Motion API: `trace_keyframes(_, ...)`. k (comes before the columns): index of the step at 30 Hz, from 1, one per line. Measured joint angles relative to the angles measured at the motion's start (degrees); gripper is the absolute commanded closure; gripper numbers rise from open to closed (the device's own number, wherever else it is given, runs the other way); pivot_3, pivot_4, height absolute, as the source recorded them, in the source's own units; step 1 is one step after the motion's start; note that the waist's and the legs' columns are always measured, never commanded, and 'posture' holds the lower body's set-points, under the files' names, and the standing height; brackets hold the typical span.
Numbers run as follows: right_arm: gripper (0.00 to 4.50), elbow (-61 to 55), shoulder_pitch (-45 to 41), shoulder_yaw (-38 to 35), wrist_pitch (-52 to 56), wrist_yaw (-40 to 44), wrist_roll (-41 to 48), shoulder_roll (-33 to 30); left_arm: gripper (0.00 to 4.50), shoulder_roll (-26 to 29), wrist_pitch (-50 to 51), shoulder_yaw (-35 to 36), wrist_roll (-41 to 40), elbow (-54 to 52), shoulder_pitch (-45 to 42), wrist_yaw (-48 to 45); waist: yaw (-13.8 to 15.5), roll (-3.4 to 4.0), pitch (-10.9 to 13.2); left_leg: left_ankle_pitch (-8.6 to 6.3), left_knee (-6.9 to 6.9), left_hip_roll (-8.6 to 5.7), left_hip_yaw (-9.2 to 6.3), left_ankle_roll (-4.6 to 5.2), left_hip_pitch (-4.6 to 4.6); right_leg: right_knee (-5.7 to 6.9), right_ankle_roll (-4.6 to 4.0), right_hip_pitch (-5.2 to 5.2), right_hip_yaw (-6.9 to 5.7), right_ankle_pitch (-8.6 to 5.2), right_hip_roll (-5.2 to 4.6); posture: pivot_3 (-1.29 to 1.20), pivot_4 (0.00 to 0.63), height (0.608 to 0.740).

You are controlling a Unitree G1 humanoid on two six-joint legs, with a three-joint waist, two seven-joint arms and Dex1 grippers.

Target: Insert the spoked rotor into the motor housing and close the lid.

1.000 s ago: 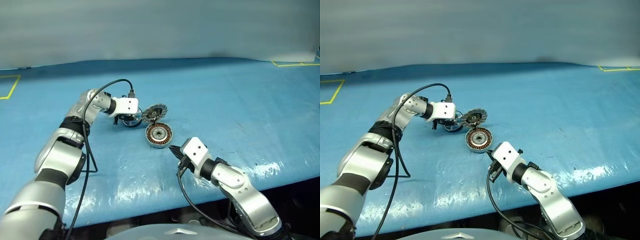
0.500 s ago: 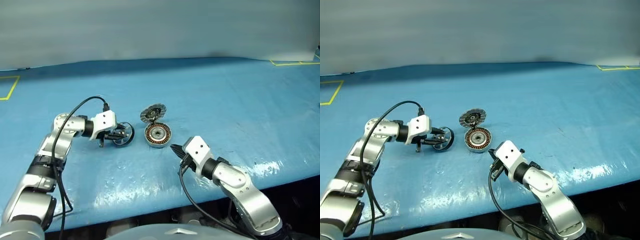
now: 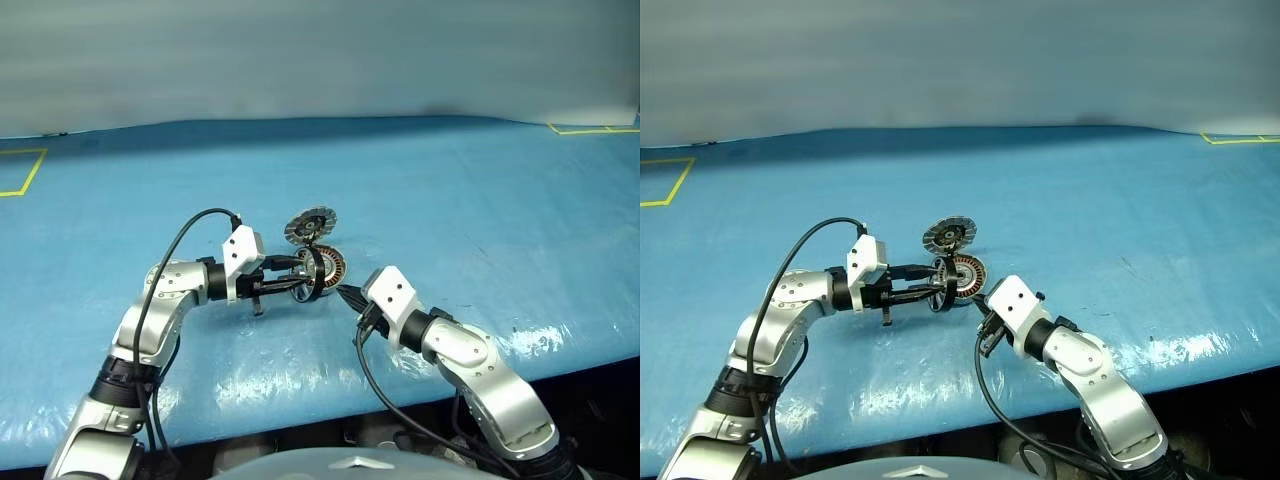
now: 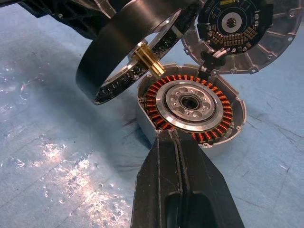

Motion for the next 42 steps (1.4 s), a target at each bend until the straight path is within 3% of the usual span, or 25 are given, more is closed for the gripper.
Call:
trace_keyframes(8, 4.5, -0.12, 1.33, -0.31, 0.04, -0.41, -0.21, -0.17, 3.35, -3.28, -0.9, -2.77, 2.18, 5.31, -5.18, 3.19, 0.1, -0.01, 0.0, 0.0, 0.0, -0.06, 0.0, 0.01, -0.01, -0.03, 0.0, 0.0, 0.0, 0.0, 0.0, 0.0, 0.15, 0.74)
trace_keyframes(19, 4.5, -0.19, 3.01, 0.51, 0.03, -2.3, -1.3, 0.81, 3.35, 1.45, 0.42, -7.82, 6.87, 6.73, -10.33, 0.19, -0.02, -0.01, 0.01, -0.01, -0.01, 0.06, 0.0, 0.01, -0.01, -0.03, -0.29, -0.01, 0.01, -0.18, 0.0, 0.0, 0.15, 0.74)
trace_keyframes(38, 4.5, 0.49, 3.17, 1.53, -0.44, -2.68, -1.89, 1.12, 3.35, 2.27, 2.21, -10.09, 10.91, 7.76, -13.72, 0.99, -0.01, -0.01, 0.01, 0.0, -0.01, 0.06, 0.0, 0.01, -0.01, -0.03, -0.28, -0.01, 0.02, -0.2, 0.01, 0.0, 0.15, 0.74)
trace_keyframes(42, 4.5, 0.73, 3.06, 1.63, -0.47, -2.68, -2.28, 1.23, 2.24, 2.75, 1.07, -10.94, 11.97, 7.93, -13.47, 0.58, -0.04, -0.01, 0.01, 0.0, -0.01, 0.07, 0.0, 0.01, -0.01, -0.03, -0.29, -0.02, 0.03, -0.2, 0.01, 0.0, 0.15, 0.74)
